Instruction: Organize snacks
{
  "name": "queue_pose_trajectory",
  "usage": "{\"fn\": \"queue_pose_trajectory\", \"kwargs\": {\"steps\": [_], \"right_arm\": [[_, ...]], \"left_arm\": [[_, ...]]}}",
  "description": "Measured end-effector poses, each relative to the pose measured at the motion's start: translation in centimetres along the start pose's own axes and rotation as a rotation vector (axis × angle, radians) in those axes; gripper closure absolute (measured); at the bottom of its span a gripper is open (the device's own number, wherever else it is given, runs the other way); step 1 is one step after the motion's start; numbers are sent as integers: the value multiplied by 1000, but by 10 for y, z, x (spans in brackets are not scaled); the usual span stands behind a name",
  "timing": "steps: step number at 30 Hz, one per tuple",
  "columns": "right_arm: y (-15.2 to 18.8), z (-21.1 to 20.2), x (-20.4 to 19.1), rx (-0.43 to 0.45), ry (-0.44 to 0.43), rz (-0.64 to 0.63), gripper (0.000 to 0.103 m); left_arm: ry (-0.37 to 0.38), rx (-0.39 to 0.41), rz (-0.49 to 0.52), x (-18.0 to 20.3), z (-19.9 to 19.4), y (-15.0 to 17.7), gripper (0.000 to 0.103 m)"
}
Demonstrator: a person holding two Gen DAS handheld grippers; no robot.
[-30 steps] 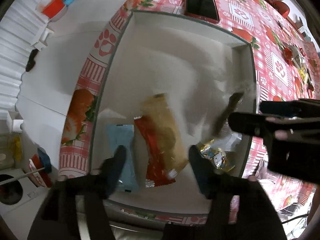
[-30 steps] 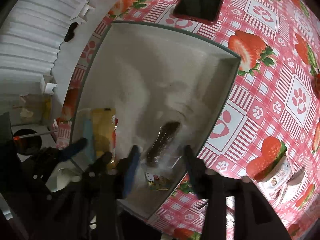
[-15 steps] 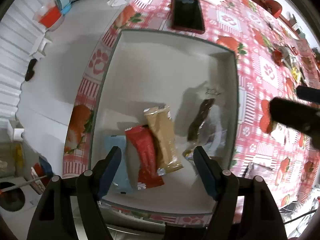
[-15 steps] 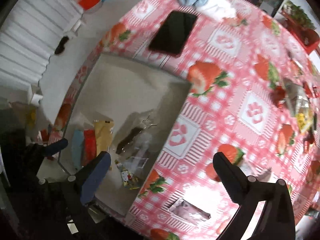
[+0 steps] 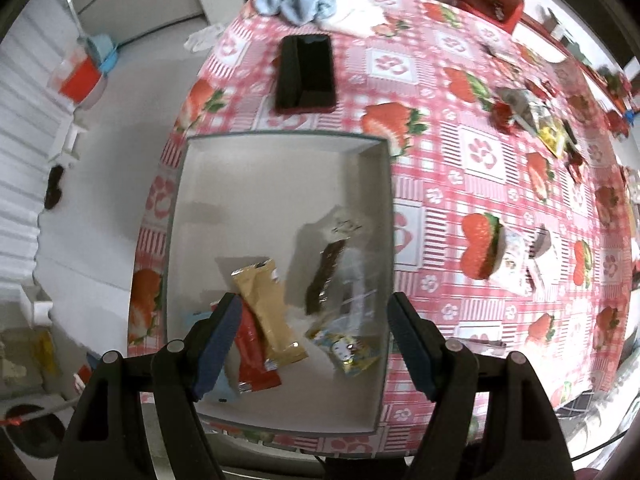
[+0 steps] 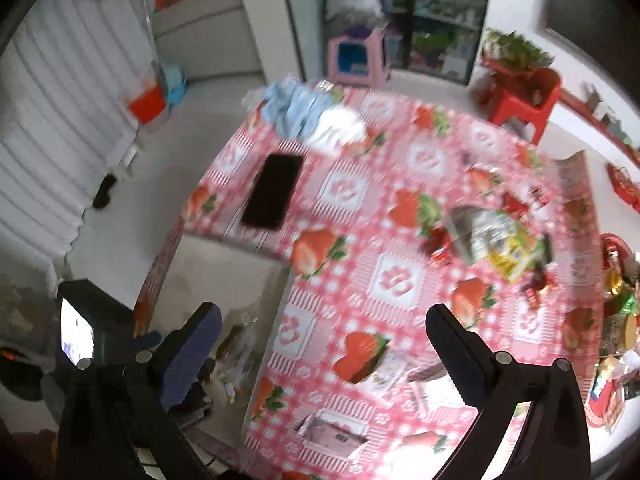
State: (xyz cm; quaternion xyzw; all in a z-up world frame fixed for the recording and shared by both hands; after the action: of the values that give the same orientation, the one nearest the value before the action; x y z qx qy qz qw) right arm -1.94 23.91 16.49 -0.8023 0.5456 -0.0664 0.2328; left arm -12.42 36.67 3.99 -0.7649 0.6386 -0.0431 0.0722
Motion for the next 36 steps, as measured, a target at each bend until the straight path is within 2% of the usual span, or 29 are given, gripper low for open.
{"fn": "queue_pose_trajectory", "kwargs": {"steps": [11,24,36], "right_arm": [[-12,-38,36,109,45,44,0],[-17,-57,65,158,23,119,0],[-21,-63,73,176,15,126,0]], "left_arm": [[-27,22,79,30,-16,-6,25],[-56,41,132,47,-27,-12,24],[-74,56,150,52,-34,-16,24]]}}
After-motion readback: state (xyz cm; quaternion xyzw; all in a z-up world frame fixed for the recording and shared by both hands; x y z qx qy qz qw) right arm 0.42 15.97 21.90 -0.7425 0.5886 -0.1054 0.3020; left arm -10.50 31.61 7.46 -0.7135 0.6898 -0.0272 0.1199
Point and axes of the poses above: each gripper's, at about its wrist camera, not at the fingertips, and z roughly the way its jaws point, x to its right, y to its underside, the point moved 7 cm from there along z, roughly the way its jaws point
